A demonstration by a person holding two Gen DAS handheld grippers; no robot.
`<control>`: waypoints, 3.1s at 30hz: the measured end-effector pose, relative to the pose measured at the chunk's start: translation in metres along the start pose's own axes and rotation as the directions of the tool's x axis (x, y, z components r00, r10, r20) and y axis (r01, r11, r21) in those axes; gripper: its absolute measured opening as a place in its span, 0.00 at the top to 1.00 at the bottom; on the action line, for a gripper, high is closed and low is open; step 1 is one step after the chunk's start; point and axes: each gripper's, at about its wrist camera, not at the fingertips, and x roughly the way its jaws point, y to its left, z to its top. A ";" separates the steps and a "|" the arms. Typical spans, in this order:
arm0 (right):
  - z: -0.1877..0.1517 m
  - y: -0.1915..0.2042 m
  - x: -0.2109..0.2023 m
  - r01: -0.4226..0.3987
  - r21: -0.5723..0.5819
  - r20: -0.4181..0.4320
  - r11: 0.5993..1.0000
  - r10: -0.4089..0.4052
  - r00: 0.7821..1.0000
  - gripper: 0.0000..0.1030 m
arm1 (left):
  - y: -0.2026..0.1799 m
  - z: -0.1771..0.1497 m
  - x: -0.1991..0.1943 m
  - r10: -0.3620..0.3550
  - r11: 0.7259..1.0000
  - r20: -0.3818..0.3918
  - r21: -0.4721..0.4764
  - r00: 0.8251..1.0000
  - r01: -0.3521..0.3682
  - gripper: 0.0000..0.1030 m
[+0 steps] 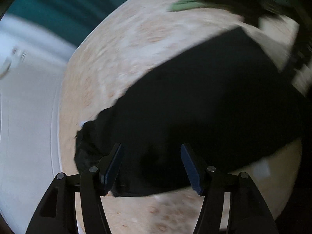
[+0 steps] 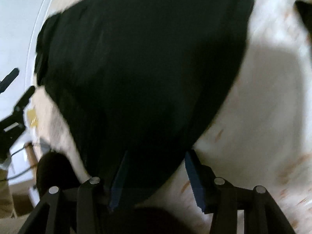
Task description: Fold clothes
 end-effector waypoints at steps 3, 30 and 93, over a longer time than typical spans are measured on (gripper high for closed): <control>-0.001 0.011 0.009 -0.023 -0.019 -0.053 1.000 0.022 0.998 0.49 | -0.042 -0.016 -0.034 -0.011 0.992 0.026 0.123 1.000 0.007 0.39; 0.043 0.062 -0.005 -0.355 0.155 0.102 0.922 0.342 0.934 0.92 | -0.090 -0.027 -0.001 0.003 0.959 0.202 0.279 0.979 -0.061 0.39; -0.016 0.013 -0.159 -0.554 0.255 0.670 0.792 0.269 0.692 0.96 | 0.008 0.103 -0.109 -0.649 0.515 0.481 -0.294 0.590 0.806 0.96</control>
